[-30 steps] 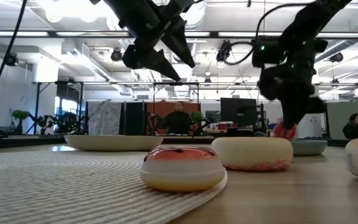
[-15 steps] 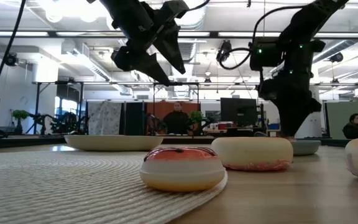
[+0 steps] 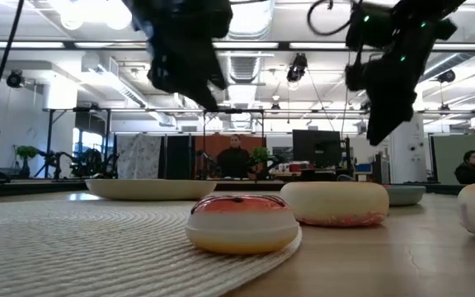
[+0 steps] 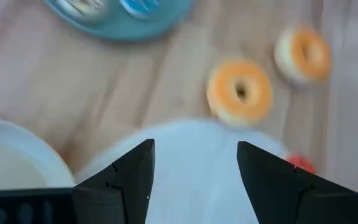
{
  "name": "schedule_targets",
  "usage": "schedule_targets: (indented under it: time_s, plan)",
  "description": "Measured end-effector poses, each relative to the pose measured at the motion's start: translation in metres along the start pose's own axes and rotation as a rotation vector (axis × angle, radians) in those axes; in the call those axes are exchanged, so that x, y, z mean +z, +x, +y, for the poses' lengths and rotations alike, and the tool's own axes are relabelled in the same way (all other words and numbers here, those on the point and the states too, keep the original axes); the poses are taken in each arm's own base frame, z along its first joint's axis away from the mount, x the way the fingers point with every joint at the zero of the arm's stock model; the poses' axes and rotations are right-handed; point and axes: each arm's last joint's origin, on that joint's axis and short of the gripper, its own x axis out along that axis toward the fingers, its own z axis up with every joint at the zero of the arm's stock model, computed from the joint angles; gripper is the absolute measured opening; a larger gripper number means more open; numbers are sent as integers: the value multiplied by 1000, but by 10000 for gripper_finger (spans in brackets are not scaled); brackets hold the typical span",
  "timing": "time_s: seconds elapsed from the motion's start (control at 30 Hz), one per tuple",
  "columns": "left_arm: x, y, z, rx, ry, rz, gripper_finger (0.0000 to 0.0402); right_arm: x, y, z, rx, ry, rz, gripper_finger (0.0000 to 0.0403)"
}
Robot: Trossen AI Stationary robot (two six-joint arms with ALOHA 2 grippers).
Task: Pick & Place donuts
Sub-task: Put the orange donut on the blue plate
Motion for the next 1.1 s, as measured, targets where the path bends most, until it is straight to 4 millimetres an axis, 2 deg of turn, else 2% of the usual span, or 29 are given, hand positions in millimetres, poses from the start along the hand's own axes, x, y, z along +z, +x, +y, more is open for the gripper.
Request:
schedule_targets:
  time_s: [0.13,0.23,0.37,0.57,0.77,0.9,1.1]
  plan:
    - [-19,8,-9,-57,37,33,202,-12,-13,6,19,3,-6,160]
    - [-21,14,-19,-160,-8,-3,202,-22,-14,12,9,-11,12,159]
    - [-30,24,-35,-157,12,-19,198,-35,-12,25,13,-21,23,158]
    - [-47,57,-62,-153,19,62,192,-51,-16,47,22,-40,10,157]
    - [-57,92,-93,-166,67,132,192,-62,-19,59,46,-42,17,157]
    - [-58,104,-103,-105,75,201,192,-66,-20,63,49,-47,17,157]
    - [-55,113,-108,-74,71,222,187,-69,-21,66,43,-51,5,157]
